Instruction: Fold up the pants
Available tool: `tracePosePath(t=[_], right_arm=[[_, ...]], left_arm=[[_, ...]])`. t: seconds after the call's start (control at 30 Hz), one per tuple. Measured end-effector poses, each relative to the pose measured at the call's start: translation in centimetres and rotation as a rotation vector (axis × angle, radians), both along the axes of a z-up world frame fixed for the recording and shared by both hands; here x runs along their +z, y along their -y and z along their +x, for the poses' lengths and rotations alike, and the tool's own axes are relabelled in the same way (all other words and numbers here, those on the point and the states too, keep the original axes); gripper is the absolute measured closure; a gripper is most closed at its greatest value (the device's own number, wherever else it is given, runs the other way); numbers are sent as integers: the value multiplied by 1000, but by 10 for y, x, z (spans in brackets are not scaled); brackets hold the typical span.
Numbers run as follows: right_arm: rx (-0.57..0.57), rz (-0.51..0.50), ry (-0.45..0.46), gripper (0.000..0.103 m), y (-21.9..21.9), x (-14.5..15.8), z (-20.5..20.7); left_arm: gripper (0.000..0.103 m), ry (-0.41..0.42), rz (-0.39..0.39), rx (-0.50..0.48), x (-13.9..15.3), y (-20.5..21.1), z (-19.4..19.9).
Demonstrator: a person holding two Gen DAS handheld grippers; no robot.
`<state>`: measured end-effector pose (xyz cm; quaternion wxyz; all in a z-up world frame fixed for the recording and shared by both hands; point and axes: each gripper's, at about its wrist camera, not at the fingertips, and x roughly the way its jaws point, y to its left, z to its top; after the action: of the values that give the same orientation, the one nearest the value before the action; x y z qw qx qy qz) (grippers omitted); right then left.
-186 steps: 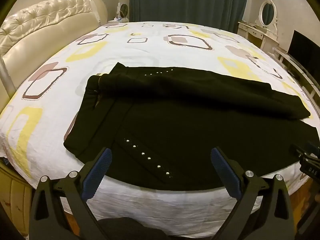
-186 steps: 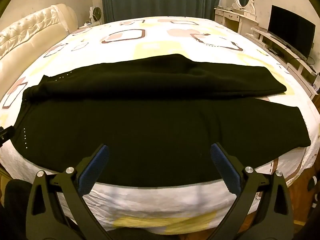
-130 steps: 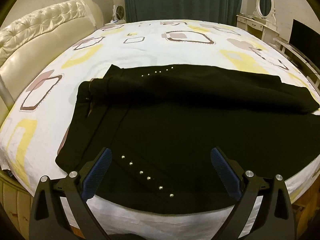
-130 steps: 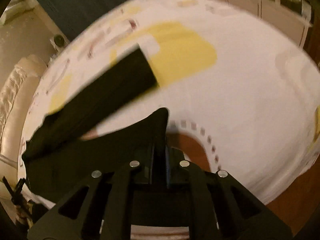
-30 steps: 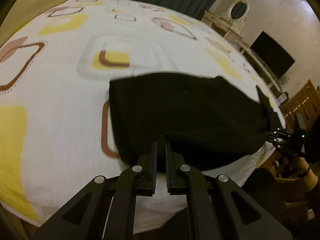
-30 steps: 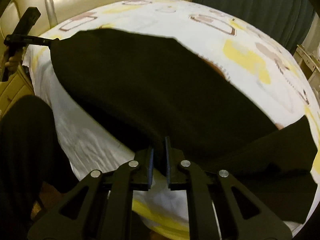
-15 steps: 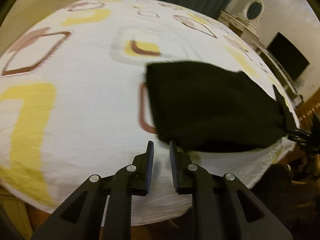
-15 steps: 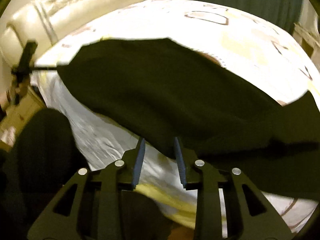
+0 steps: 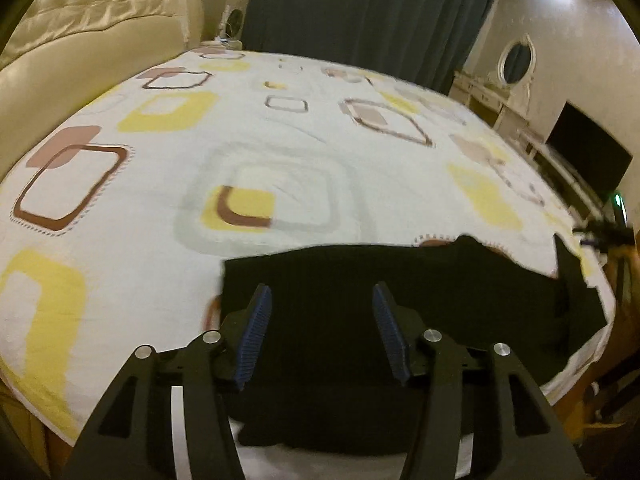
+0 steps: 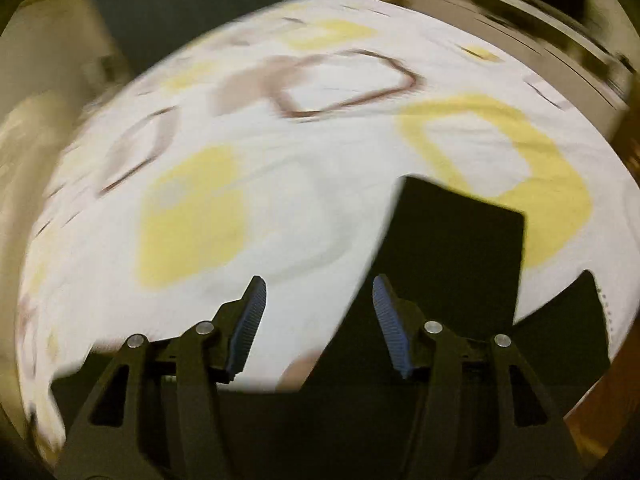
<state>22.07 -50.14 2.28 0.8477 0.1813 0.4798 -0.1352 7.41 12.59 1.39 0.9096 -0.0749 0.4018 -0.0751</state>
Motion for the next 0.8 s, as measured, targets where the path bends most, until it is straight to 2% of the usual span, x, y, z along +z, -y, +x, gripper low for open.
tracePosePath(t=[0.07,0.17,0.33,0.37,0.4,0.47,0.5,0.53,0.67,0.8], right_arm=[[-70,-28,-61,48,13,-15,23],[-102,-74,-135,48,20,-35,44],[-163,-100,-224,48,36,-63,53],[-166,-87,-220,50,39,-65,52],[-172,-86,-214,60,41,-65,49],[-159,-51,-181,72,47,-61,40],[-151,-18,-157,86,50,-58,35],[-143,17,-123,92,53,-51,26],[-102,86,35,93,65,-14,-13],[-84,169,191,93,88,13,-82]], left_arm=[[50,-29,1,-25,-10,12,6],[50,-70,5,-45,-27,27,9],[50,-122,-11,-51,-47,36,12],[50,-132,-12,-47,-50,37,12],[49,-143,-13,-45,-53,37,13],[46,-151,-17,-41,-55,35,12],[45,-151,-17,-38,-55,35,12],[45,-150,-18,-38,-55,35,12],[45,-153,-7,-33,-53,38,11],[45,-153,1,-27,-51,40,8]])
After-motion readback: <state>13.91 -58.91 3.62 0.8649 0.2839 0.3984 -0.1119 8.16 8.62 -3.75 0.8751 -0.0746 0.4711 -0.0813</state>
